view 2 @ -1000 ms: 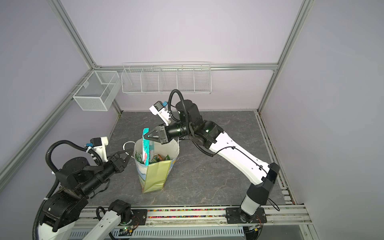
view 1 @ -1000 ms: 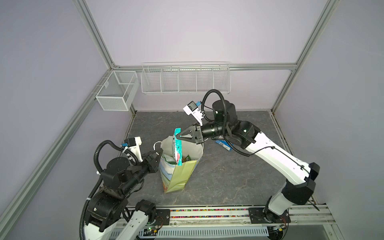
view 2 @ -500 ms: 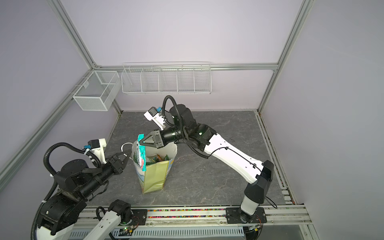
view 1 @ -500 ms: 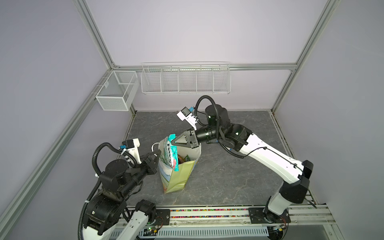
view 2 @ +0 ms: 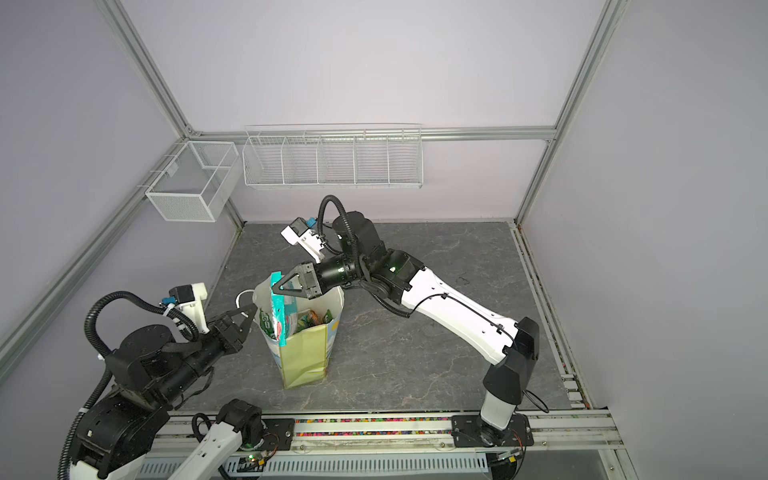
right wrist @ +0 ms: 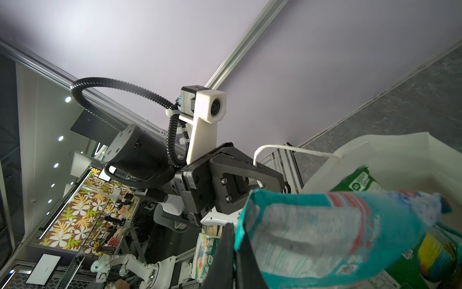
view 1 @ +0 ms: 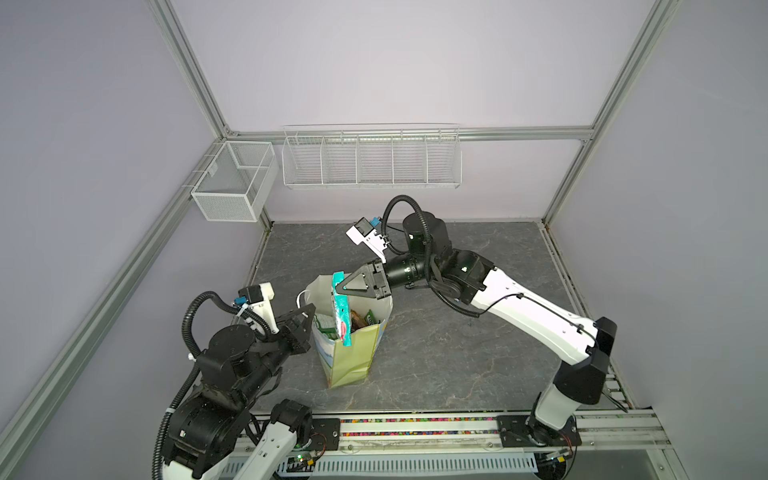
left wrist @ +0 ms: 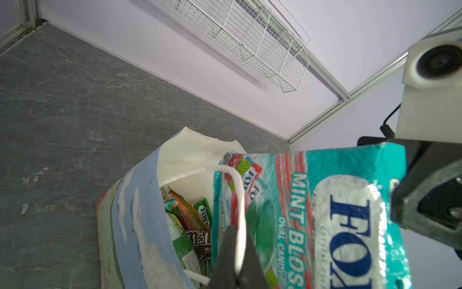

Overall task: Place the snacks into the paper bag
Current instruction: Place the snack in the paper bag.

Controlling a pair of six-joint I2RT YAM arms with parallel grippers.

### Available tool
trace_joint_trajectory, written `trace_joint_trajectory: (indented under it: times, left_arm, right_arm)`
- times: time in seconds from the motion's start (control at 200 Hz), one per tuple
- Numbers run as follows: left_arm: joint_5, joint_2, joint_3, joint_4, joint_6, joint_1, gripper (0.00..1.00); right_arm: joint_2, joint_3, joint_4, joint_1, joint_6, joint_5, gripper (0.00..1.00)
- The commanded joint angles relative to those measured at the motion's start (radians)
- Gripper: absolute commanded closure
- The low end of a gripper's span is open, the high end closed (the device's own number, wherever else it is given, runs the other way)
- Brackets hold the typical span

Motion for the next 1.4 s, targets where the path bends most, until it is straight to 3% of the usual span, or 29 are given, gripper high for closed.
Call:
trace_joint_trajectory:
  times: [0.0, 1.395]
  left_arm:
    - [-0.017, -0.021, -0.006, -0.020, 0.014, 0.005, 1.00]
    - [-0.045, -0.064, -0.005, -0.059, 0.014, 0.005, 1.00]
  right_arm:
    - [0.006, 0.006, 0.077, 0.008, 0.024, -0.030, 0.93]
    - [0.150, 0.064, 0.169, 0.027, 0.130, -0.047, 0.92]
